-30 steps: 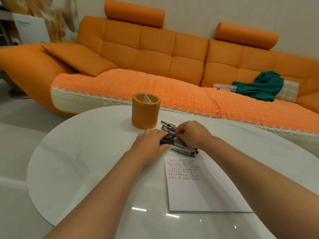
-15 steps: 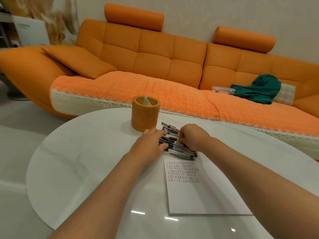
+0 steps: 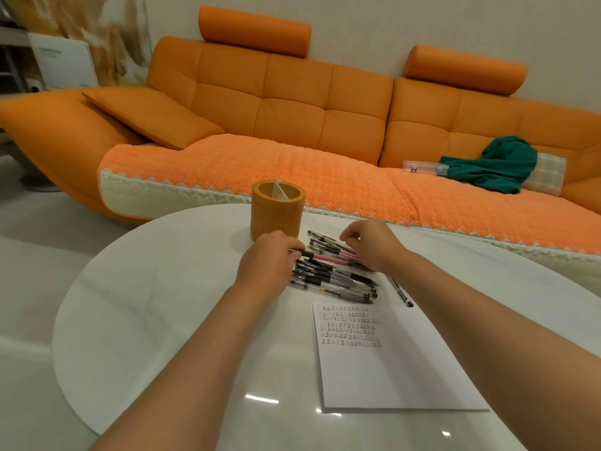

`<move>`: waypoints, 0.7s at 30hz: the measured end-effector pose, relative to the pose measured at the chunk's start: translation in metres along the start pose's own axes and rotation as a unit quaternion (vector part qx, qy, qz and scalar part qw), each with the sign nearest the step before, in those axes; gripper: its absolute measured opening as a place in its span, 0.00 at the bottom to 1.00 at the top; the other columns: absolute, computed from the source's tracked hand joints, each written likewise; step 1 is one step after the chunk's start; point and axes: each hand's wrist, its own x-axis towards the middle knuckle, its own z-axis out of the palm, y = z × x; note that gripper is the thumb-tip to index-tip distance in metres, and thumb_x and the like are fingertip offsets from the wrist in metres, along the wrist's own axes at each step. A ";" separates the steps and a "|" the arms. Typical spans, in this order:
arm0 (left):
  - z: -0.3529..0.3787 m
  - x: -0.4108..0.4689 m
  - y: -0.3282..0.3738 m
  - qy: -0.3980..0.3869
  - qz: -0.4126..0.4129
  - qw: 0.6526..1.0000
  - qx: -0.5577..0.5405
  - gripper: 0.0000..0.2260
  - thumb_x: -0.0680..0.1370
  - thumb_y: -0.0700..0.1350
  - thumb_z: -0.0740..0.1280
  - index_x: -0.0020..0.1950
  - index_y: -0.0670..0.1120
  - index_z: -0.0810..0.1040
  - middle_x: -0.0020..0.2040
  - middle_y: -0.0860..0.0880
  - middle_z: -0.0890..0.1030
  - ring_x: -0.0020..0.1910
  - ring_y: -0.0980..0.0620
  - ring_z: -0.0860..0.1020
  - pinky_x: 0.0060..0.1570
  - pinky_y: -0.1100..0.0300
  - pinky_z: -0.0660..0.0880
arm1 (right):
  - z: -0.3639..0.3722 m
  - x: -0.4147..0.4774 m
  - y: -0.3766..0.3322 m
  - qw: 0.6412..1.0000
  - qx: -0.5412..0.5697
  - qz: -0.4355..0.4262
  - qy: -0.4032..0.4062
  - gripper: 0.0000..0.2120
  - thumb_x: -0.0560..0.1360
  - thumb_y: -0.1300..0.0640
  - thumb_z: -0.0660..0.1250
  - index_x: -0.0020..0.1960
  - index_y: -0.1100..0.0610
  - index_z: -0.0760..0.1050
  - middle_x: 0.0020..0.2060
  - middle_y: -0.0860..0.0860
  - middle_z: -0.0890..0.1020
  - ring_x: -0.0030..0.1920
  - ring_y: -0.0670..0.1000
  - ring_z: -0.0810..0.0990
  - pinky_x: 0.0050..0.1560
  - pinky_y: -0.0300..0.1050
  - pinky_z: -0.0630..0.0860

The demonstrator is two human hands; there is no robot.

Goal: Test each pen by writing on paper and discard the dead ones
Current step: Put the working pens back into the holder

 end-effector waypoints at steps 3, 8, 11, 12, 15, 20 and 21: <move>-0.001 0.001 -0.001 -0.005 -0.006 1.000 -0.011 0.12 0.82 0.46 0.66 0.63 0.53 0.82 0.60 0.52 0.80 0.56 0.49 0.76 0.55 0.56 0.75 | 0.006 0.004 0.010 0.997 -0.073 0.014 -0.027 0.10 0.80 0.62 0.63 0.56 0.56 0.83 0.54 0.52 0.84 0.52 0.54 0.81 0.56 0.50 0.78; 0.000 -0.001 0.001 -0.016 -0.003 1.000 -0.009 0.11 0.82 0.46 0.66 0.62 0.55 0.82 0.60 0.53 0.79 0.55 0.51 0.76 0.53 0.56 0.76 | 0.012 0.008 0.011 0.989 -0.137 0.003 -0.049 0.09 0.81 0.59 0.64 0.57 0.56 0.82 0.56 0.54 0.78 0.52 0.56 0.79 0.55 0.50 0.77; 0.000 -0.001 0.001 -0.014 -0.009 1.000 -0.016 0.11 0.82 0.47 0.66 0.62 0.55 0.82 0.59 0.53 0.79 0.54 0.51 0.76 0.53 0.55 0.77 | 0.012 0.010 0.009 0.987 -0.148 -0.003 -0.069 0.08 0.81 0.55 0.65 0.54 0.56 0.81 0.54 0.54 0.75 0.50 0.56 0.78 0.55 0.50 0.77; 0.000 -0.001 0.001 -0.016 -0.009 1.000 -0.019 0.11 0.82 0.47 0.66 0.62 0.55 0.82 0.59 0.53 0.79 0.54 0.51 0.76 0.53 0.55 0.77 | 0.011 0.011 0.007 0.986 -0.152 -0.009 -0.075 0.08 0.81 0.53 0.65 0.54 0.56 0.81 0.54 0.54 0.75 0.50 0.55 0.77 0.55 0.50 0.77; 0.000 -0.001 0.000 -0.023 -0.008 0.999 -0.024 0.11 0.82 0.47 0.66 0.62 0.55 0.82 0.59 0.54 0.79 0.54 0.52 0.77 0.52 0.57 0.76 | 0.009 0.009 0.002 0.983 -0.149 -0.016 -0.110 0.09 0.80 0.50 0.67 0.56 0.55 0.77 0.52 0.52 0.74 0.50 0.54 0.76 0.54 0.49 0.75; -0.002 -0.001 0.003 -0.043 -0.011 0.998 -0.033 0.11 0.82 0.46 0.66 0.62 0.54 0.82 0.59 0.53 0.78 0.53 0.52 0.77 0.52 0.58 0.76 | 0.012 0.008 -0.002 0.983 -0.134 -0.033 -0.124 0.08 0.80 0.53 0.66 0.58 0.52 0.74 0.54 0.52 0.78 0.49 0.52 0.74 0.49 0.45 0.71; -0.003 -0.001 0.002 -0.043 -0.010 0.998 -0.034 0.11 0.82 0.46 0.66 0.62 0.54 0.82 0.59 0.53 0.78 0.53 0.52 0.77 0.52 0.58 0.76 | 0.013 0.007 -0.004 0.982 -0.134 -0.036 -0.127 0.10 0.80 0.53 0.66 0.61 0.52 0.73 0.56 0.52 0.78 0.50 0.52 0.74 0.50 0.45 0.71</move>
